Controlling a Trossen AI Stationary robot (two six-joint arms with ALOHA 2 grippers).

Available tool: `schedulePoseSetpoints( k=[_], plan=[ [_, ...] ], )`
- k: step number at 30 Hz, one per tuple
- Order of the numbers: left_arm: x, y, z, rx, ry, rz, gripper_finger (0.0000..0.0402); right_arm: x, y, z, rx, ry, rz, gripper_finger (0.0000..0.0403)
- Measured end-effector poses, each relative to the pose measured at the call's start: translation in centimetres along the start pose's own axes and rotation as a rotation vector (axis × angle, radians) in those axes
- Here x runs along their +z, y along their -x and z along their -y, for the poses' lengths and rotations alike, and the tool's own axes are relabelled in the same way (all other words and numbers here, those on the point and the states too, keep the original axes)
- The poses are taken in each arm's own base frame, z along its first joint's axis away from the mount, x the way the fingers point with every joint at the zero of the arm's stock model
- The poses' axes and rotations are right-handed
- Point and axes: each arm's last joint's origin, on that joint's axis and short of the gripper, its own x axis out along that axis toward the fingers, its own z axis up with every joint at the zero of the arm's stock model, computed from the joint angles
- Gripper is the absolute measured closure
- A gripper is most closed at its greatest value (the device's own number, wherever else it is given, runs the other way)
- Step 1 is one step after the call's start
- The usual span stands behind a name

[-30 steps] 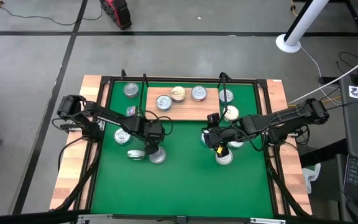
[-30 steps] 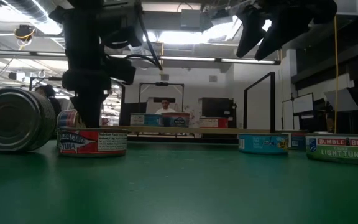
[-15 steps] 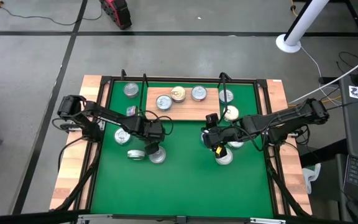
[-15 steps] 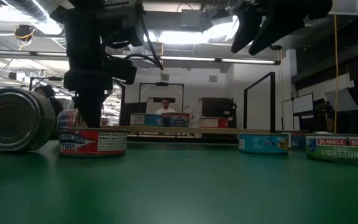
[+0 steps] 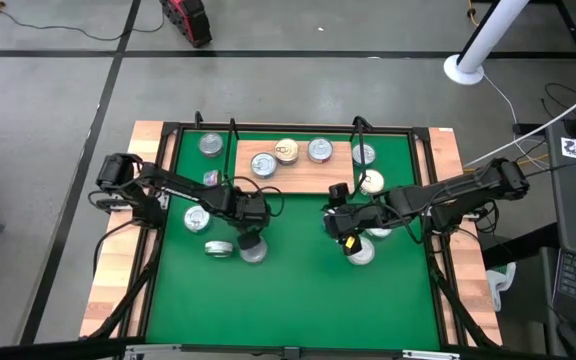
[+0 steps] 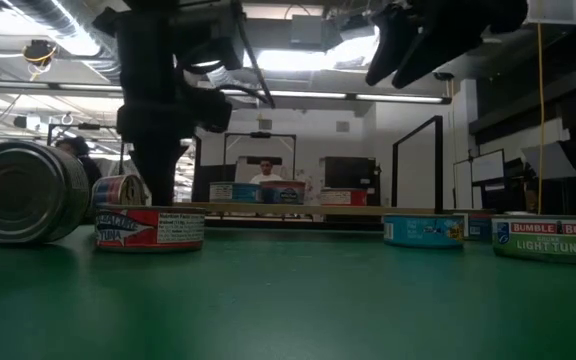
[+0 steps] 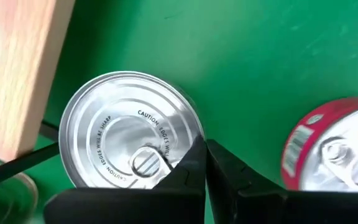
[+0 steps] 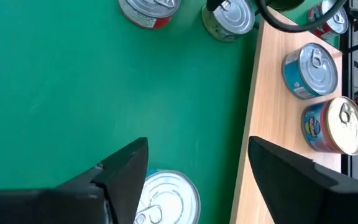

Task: Stack canned seafood by type on shelf
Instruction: Put the green tuna can on the shelf

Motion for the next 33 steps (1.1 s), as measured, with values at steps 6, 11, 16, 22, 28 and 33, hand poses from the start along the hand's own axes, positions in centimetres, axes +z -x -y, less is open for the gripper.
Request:
schedulePoseSetpoints(
  k=[6, 11, 16, 22, 28, 33],
  plan=[
    [0.6, 0.5, 0.2, -0.01, -0.002, 0.025, 0.0401, -0.3, -1.0, -0.4, -0.011, -0.009, 0.045, 0.0127],
    [1.1, 1.1, 0.3, -0.017, 0.004, 0.052, 0.0401, -0.8, -1.9, -0.8, -0.021, -0.016, 0.082, 0.0127],
    [1.6, 1.5, 0.5, -0.032, 0.012, 0.09, 0.0401, -1.1, -2.9, -1.1, -0.048, 0.016, 0.134, 0.0127],
    [2.3, 1.7, 0.8, -0.065, 0.027, 0.154, 0.0401, -1.1, -5.1, -1.8, -0.09, 0.11, 0.226, 0.0127],
    [3.0, 1.9, 1.2, -0.124, 0.041, 0.212, 0.0401, -0.7, -8.7, -2.7, -0.155, 0.217, 0.242, 0.0127],
    [3.4, 2.1, 1.5, -0.18, 0.048, 0.251, 0.0401, -0.5, -11.8, -3.4, -0.263, 0.313, 0.242, 0.0127]
  ],
)
